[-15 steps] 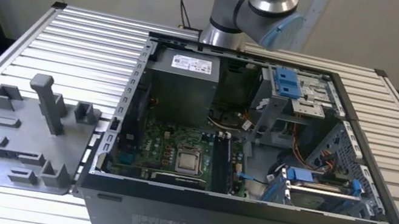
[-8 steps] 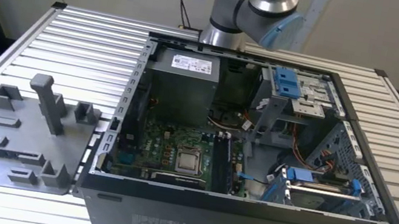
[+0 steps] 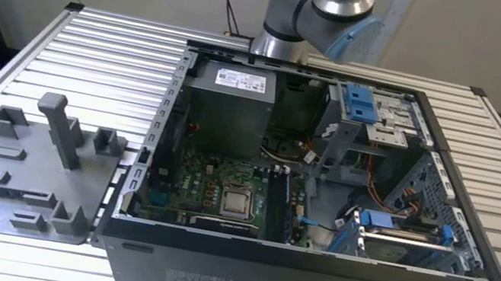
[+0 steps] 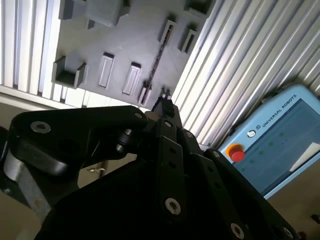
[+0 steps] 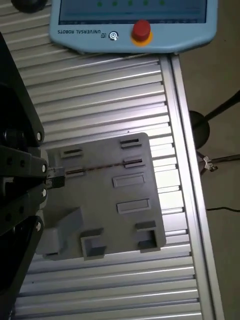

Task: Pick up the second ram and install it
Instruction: 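Pick up the second ram and move it above second insertion slot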

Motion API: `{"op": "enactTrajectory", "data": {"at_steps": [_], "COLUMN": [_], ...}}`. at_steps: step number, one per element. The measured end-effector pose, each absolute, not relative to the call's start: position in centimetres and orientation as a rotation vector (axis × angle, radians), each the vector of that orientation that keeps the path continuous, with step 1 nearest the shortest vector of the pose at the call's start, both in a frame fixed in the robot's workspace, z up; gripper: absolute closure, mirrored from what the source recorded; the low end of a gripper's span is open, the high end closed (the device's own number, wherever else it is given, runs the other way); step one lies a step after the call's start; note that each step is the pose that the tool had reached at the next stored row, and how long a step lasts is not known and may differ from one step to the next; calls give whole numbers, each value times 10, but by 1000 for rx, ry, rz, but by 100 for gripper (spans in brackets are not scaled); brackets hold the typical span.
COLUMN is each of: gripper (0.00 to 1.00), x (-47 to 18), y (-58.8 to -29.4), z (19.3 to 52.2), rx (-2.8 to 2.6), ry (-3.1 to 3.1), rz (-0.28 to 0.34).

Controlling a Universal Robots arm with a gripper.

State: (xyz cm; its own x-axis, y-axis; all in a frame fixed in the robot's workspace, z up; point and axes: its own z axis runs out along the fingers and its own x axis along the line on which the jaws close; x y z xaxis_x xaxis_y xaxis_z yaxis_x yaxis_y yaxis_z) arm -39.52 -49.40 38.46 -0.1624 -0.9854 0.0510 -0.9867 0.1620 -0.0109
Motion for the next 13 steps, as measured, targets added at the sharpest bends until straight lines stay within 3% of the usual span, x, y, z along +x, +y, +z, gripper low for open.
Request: {"op": "enactTrajectory", "data": {"at_steps": [9,12,13], "gripper": [89,83,76], "x": [-395,-395,-395], "y": [-494,-494,-494], "z": [385,385,385], "rx": [2013,2013,2013], "ry": [-2369,-2369,-2369], "rz": [64,64,64]}}
